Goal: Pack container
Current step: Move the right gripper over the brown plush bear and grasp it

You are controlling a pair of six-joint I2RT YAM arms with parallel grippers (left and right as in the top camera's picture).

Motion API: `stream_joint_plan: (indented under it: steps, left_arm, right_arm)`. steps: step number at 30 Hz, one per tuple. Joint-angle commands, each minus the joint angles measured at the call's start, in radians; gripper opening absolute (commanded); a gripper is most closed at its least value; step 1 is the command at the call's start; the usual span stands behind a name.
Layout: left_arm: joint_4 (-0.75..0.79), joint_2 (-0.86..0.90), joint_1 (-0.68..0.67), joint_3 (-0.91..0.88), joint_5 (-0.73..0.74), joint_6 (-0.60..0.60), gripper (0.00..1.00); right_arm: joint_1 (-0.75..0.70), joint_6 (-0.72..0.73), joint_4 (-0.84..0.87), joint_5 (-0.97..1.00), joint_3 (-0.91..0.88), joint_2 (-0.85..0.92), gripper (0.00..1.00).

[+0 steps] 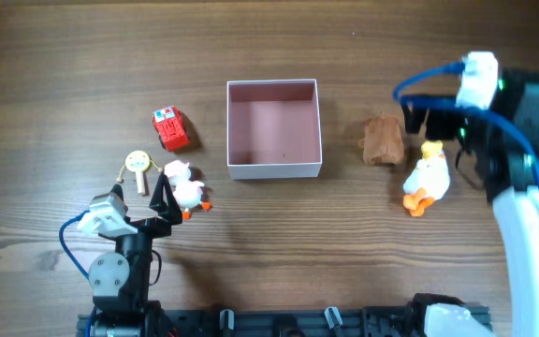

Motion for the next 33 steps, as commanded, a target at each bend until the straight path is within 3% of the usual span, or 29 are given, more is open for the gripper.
stream_joint_plan:
  steps: [1,7,15,22,25,28,29,30,32,33]
  left_arm:
    - [0.003,-0.006,-0.005,-0.008,-0.010,0.015,1.00]
    - [0.002,-0.006,-0.005,-0.008,-0.010,0.015,1.00]
    - [0.003,-0.006,-0.005,-0.008,-0.010,0.015,1.00]
    - [0.003,-0.006,-0.005,-0.008,-0.010,0.015,1.00]
    - [0.003,-0.006,-0.005,-0.008,-0.010,0.015,1.00]
    - [0.003,-0.006,-0.005,-0.008,-0.010,0.015,1.00]
    - [0.003,-0.006,-0.005,-0.008,-0.010,0.015,1.00]
    - [0.002,-0.006,-0.005,-0.008,-0.010,0.015,1.00]
    - [0.003,-0.006,-0.005,-0.008,-0.010,0.015,1.00]
    - [0.003,-0.006,-0.005,-0.008,-0.010,0.015,1.00]
  right_arm:
    - [0.004,0.008,-0.007,-0.058,0.033,0.129,1.00]
    - [0.045,-0.095,-0.018,-0.109,0.032,0.271,0.98]
    - [0.222,-0.089,-0.027,0.296,0.031,0.424,0.99]
    - [0.222,0.008,-0.017,0.371,0.031,0.452,1.00]
    - [0.222,0.059,-0.023,0.370,0.007,0.452,0.89]
    - [0.222,0.105,-0.030,0.366,-0.006,0.452,0.71]
    - [0.222,0.106,-0.035,0.361,-0.006,0.452,0.58]
    - [0.222,0.106,-0.040,0.358,-0.006,0.452,0.51]
    - [0.222,0.106,-0.052,0.358,-0.006,0.452,0.48]
    - [0.222,0.106,-0.058,0.358,-0.006,0.452,0.36]
